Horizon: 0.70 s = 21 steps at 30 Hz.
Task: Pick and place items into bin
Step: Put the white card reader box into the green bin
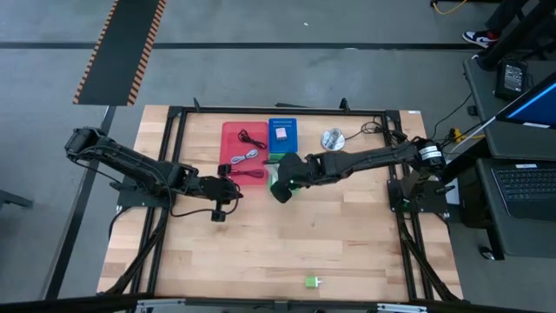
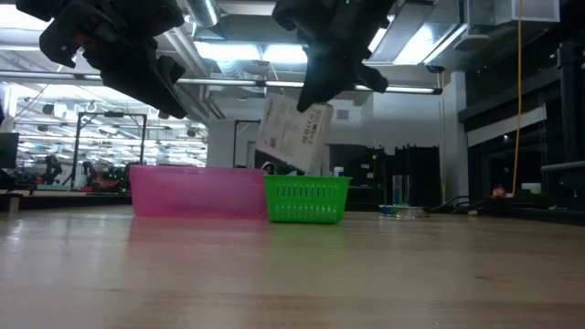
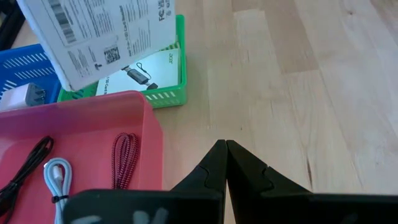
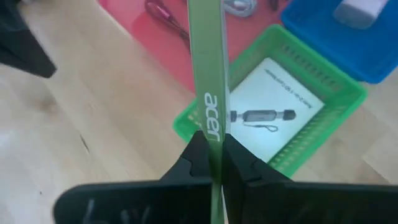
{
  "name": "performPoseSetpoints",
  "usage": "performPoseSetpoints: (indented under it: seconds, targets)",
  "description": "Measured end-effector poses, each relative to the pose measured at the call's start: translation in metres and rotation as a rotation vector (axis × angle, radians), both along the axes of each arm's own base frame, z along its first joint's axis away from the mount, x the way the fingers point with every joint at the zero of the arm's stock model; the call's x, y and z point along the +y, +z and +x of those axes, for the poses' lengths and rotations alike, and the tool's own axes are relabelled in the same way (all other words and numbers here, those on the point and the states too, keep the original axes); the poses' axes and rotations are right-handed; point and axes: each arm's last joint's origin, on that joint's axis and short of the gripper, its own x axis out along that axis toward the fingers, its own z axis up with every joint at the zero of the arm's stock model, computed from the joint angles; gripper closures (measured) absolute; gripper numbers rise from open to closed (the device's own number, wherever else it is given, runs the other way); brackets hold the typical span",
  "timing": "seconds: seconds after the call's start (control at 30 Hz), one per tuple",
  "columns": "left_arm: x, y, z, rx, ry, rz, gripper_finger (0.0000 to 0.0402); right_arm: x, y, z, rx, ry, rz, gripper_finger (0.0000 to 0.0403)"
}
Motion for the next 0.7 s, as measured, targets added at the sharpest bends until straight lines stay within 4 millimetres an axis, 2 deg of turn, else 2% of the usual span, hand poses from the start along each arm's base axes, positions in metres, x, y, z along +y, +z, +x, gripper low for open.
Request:
performPoseSetpoints:
  seconds: [0.23, 0.7]
  targets:
    - [0.000, 0.000, 0.000, 0.003, -0.001, -0.001, 0.0398, -0.017, 0.005, -0.005, 0.001, -0.071, 0.060, 0.0403]
    - [0.000, -0.001, 0.000, 0.011, -0.027, 0.025, 0.0398, -0.026, 0.006, -0.004, -0.029, -0.176, 0.144, 0.0403]
